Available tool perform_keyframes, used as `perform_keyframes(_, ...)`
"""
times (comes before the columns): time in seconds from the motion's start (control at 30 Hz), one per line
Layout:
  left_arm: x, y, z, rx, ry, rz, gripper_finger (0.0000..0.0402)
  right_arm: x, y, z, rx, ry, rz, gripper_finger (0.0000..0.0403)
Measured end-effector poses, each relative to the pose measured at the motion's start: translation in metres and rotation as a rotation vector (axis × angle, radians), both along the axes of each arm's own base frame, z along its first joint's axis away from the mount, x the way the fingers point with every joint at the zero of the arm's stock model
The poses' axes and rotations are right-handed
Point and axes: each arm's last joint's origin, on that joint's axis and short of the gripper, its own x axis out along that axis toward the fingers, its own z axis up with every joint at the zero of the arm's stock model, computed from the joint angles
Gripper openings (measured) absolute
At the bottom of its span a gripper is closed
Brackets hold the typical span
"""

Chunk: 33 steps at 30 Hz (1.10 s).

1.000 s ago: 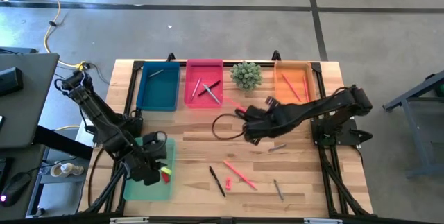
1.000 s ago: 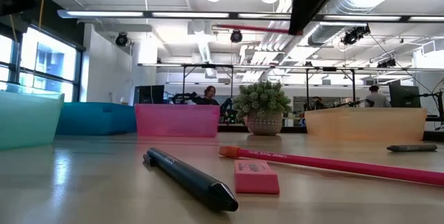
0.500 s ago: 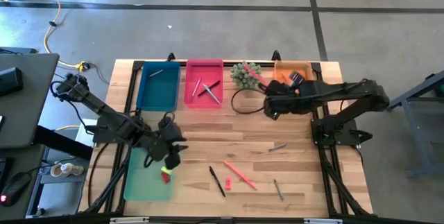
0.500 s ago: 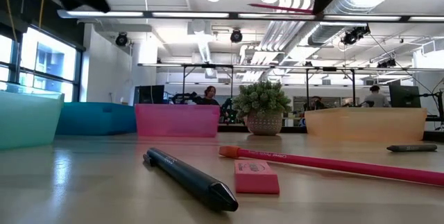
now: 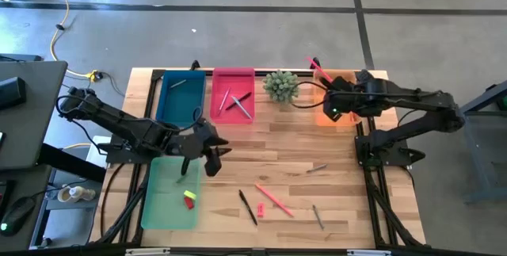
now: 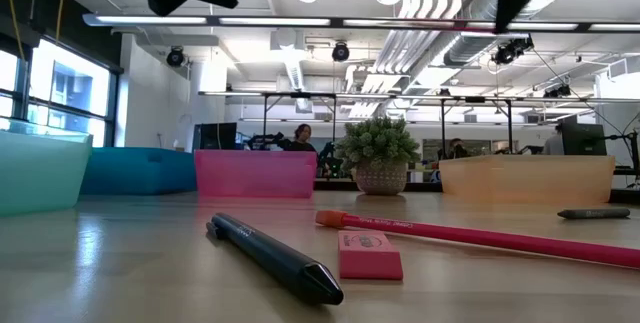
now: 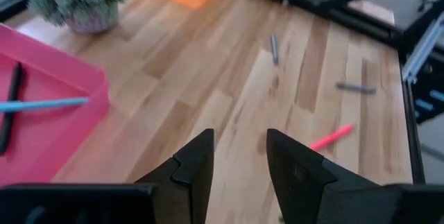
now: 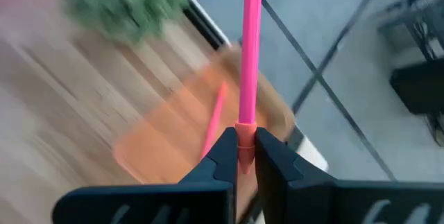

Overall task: Sort crayons/erasers/pens/pencils in bins
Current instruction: Put the pink pencil into the orange bin

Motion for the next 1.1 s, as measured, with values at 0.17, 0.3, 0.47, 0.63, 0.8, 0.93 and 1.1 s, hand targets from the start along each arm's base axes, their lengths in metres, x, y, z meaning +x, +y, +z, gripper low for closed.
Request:
perform_keyframes(0.17, 0.004, 0.012, 0.002, -0.005, -0.030, 0.048, 0.0119, -0.028, -0.010, -0.030, 0.063, -0.024, -0.073, 0.0012)
perform_keyframes(0.3, 0.006, 0.021, 0.003, -0.008, -0.042, 0.086, 0.0119, -0.043, -0.018, -0.050, 0.126, -0.062, -0.135, 0.0012)
perform_keyframes(0.47, 0.007, 0.032, 0.003, -0.011, -0.048, 0.132, 0.0119, -0.046, -0.031, -0.072, 0.207, -0.087, -0.176, 0.0012)
perform_keyframes(0.63, 0.007, 0.040, 0.004, -0.012, -0.050, 0.165, 0.0119, -0.046, -0.049, -0.098, 0.282, -0.074, -0.212, 0.0012)
perform_keyframes(0.8, 0.007, 0.042, 0.004, -0.034, -0.060, 0.191, 0.0119, -0.054, -0.065, -0.124, 0.385, -0.040, -0.289, 0.0012)
perform_keyframes(0.93, 0.007, 0.042, 0.004, -0.034, -0.061, 0.191, 0.0119, -0.058, -0.077, -0.137, 0.430, -0.032, -0.318, 0.0012)
perform_keyframes(1.1, 0.007, 0.042, 0.004, -0.034, -0.060, 0.191, 0.0119, -0.058, -0.092, -0.144, 0.492, -0.038, -0.355, 0.0012)
